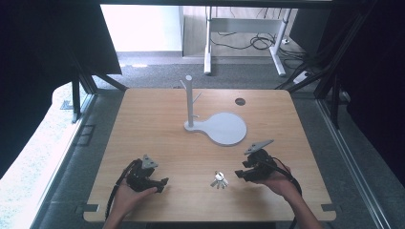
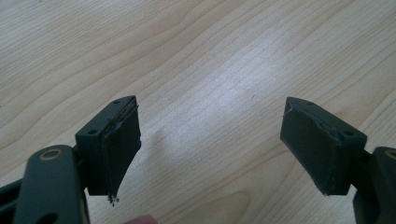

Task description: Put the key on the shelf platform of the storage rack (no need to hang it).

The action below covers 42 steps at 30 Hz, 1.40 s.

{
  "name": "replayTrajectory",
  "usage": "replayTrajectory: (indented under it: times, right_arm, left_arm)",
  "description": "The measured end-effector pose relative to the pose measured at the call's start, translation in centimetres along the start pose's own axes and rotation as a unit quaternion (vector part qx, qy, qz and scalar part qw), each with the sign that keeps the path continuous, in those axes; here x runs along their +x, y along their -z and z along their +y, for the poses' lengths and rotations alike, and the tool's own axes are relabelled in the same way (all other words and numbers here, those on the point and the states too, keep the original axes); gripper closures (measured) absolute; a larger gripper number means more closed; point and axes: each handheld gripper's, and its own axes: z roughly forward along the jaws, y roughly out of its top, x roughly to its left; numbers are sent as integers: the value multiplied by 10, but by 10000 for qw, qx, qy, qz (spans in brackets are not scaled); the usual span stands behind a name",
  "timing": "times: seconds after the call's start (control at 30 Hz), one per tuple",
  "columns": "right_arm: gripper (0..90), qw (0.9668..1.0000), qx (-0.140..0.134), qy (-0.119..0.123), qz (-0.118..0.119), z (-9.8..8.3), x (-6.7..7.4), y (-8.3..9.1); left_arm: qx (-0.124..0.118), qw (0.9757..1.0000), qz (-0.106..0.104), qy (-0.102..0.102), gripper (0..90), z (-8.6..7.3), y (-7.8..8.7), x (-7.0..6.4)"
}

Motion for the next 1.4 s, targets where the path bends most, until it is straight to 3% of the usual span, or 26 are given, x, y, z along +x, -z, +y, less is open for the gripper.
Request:
replayTrajectory:
  times: [0.77,1.4]
  right_arm:
    - [543,9981,375,399,298,25,25,-30]
    - [579,9963,582,515,359,44,35,-51]
  left_arm:
    - [30,10000,-21,-3,204,0,0,1]
    - [23,10000,-15,27,204,-1,1,4]
